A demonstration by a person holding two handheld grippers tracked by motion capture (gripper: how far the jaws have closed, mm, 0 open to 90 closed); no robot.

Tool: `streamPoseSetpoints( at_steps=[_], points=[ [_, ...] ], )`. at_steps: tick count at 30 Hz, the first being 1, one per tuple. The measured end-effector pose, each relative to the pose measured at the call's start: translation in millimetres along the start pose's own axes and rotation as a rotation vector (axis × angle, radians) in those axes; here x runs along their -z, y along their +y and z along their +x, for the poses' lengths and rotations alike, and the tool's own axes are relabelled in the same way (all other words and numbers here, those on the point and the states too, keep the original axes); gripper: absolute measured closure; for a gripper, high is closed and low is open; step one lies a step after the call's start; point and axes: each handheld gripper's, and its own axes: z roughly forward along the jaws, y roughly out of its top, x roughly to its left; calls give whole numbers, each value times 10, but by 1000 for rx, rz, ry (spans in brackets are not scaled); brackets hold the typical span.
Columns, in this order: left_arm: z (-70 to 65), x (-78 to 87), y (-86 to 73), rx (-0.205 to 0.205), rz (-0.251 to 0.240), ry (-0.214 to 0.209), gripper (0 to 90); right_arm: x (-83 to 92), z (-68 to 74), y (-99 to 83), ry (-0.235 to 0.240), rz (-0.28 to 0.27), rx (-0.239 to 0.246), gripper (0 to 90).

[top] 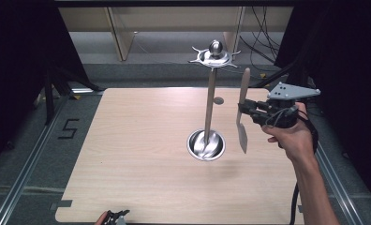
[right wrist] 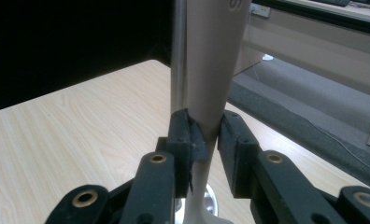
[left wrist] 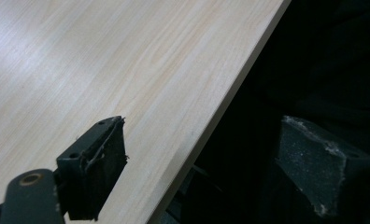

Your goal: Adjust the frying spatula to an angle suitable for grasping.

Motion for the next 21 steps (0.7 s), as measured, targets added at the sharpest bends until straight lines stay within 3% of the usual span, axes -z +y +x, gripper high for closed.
streamPoseSetpoints(
  at_steps=[9, 10, 11, 13, 15, 21],
  points=[
    [0, 1, 0, -1, 0, 0, 150, -40, 17, 67, 8, 3, -8, 758],
    [1, -6, 0, 2, -1, -17, 150, -36, 17, 92, -11, 15, 8, 758],
    [1, -1, 0, 0, -1, -3, 150, -40, 18, 98, -9, 15, 9, 757],
    [-1, 0, -1, 3, -3, -3, 150, -50, 38, 109, 5, 16, -14, 758],
    [-1, 2, -1, 2, -2, -3, 150, -48, 21, 128, -19, 16, 10, 758],
    [0, 4, 0, 2, -3, -4, 150, -70, 33, 169, -27, 38, 21, 757]
  ],
)
